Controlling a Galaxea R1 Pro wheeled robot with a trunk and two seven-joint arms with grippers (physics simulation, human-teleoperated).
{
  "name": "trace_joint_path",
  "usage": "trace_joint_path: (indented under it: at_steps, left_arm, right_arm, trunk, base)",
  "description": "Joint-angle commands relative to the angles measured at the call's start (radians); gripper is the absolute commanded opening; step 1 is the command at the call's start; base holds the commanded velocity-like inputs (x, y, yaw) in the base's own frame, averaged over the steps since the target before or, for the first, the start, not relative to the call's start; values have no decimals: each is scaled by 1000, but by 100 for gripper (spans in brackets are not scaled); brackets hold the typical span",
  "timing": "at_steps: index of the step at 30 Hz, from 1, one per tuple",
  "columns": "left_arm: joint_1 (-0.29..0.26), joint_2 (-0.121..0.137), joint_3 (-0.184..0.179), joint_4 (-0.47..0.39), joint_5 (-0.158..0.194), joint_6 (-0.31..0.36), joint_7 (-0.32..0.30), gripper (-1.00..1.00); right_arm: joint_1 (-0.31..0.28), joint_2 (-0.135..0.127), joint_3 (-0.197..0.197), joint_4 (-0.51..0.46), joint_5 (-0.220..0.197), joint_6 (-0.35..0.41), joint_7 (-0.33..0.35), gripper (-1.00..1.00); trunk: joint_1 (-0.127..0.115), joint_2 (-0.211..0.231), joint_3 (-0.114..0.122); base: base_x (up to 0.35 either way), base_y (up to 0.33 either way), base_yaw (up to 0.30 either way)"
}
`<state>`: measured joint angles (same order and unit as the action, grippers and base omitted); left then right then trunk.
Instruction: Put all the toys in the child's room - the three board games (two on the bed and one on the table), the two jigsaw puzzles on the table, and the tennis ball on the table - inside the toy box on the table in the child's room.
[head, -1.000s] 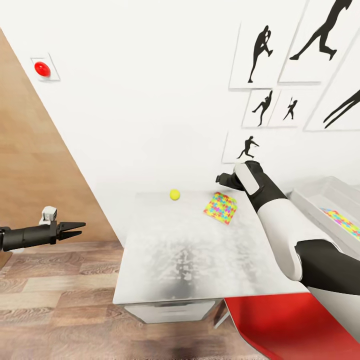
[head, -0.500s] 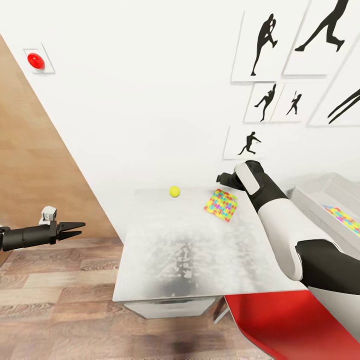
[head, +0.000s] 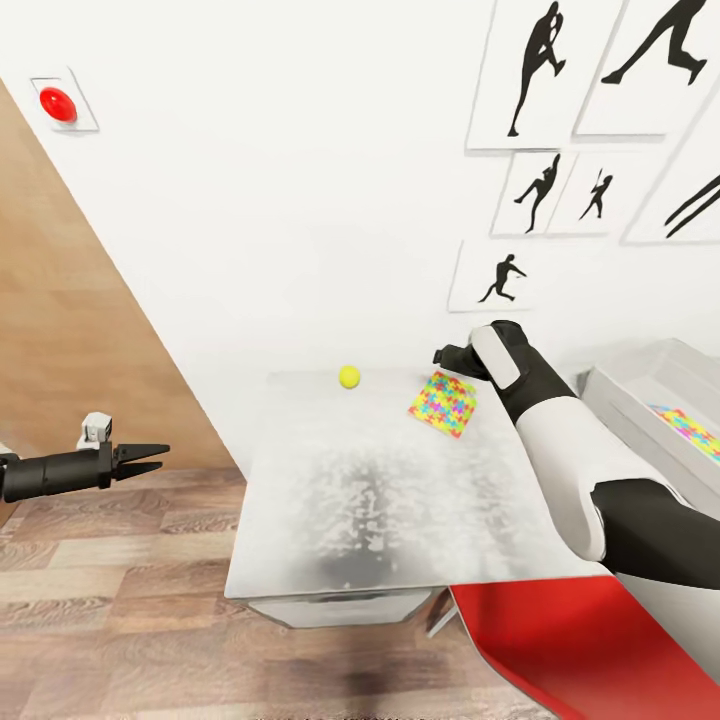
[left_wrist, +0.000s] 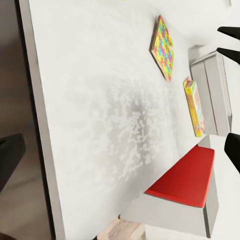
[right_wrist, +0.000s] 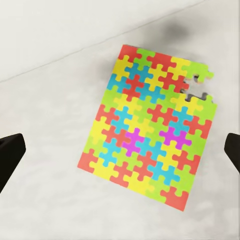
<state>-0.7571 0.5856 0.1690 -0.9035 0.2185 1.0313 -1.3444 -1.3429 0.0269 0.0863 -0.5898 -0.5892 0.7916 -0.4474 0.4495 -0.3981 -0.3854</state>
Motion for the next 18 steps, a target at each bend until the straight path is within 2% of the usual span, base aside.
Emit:
trace_joint_path:
  at_steps: [1, 18]
  left_arm:
    - [-1, 0, 0, 0, 2, 9, -2, 100]
    - [-1, 7, 9, 0, 2, 9, -1, 100]
  right_arm:
    - [-1, -2, 4, -1, -11, 1, -10, 100]
    - [-1, -7, 4, -2, -11, -62, -9, 100]
  trunk:
    - [0, -2, -3]
    - [0, -2, -32]
  base:
    - [0, 0, 0]
    - [0, 0, 0]
